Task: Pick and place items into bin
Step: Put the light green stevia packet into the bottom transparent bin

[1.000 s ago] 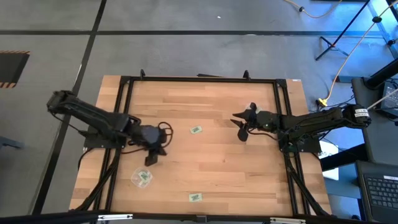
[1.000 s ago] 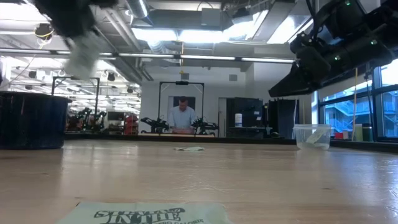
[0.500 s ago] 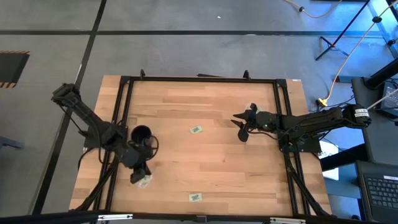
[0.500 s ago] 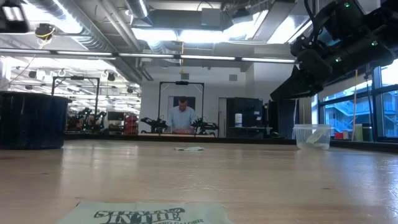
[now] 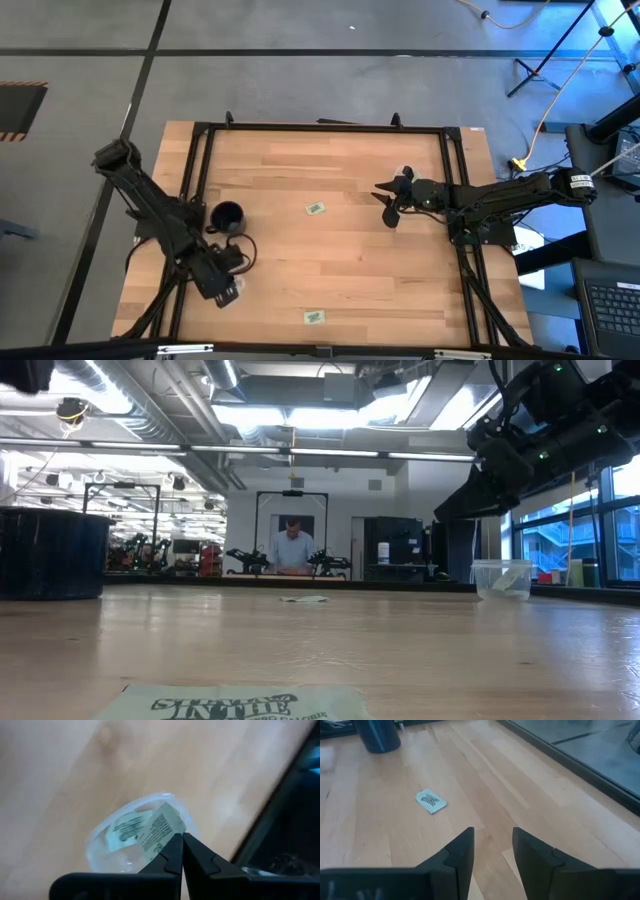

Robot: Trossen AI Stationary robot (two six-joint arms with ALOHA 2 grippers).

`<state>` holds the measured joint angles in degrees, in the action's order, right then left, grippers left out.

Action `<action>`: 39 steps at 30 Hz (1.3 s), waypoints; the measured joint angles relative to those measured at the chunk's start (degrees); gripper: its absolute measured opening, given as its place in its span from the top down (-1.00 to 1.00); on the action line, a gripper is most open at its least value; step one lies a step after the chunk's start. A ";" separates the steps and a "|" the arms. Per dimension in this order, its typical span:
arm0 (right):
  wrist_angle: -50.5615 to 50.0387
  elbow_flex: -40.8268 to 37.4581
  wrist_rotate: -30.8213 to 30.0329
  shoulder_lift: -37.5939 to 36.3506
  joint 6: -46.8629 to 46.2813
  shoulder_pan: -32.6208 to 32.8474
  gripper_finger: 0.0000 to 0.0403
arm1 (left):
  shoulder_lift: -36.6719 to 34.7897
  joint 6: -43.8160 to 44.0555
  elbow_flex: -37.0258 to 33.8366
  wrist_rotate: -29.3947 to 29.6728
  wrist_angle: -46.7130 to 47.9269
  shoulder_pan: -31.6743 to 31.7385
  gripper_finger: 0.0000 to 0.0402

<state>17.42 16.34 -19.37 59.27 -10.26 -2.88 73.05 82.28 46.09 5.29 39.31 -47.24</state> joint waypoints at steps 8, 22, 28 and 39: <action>0.03 0.00 -0.01 0.00 0.00 -0.01 0.32 | 4.71 1.20 0.02 -2.31 0.78 0.02 0.98; 0.09 0.00 0.00 0.01 0.00 0.00 0.32 | 5.95 2.07 0.02 -2.10 1.22 0.09 0.89; 0.09 0.00 0.00 0.00 0.00 -0.02 0.32 | 4.99 2.69 0.04 -2.28 1.22 0.09 0.67; 0.09 0.00 0.01 0.00 0.00 -0.01 0.32 | -3.39 2.63 0.04 0.20 1.20 0.14 0.52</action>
<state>17.52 16.34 -19.35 59.27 -10.26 -2.89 69.66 84.91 46.13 5.49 40.51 -47.11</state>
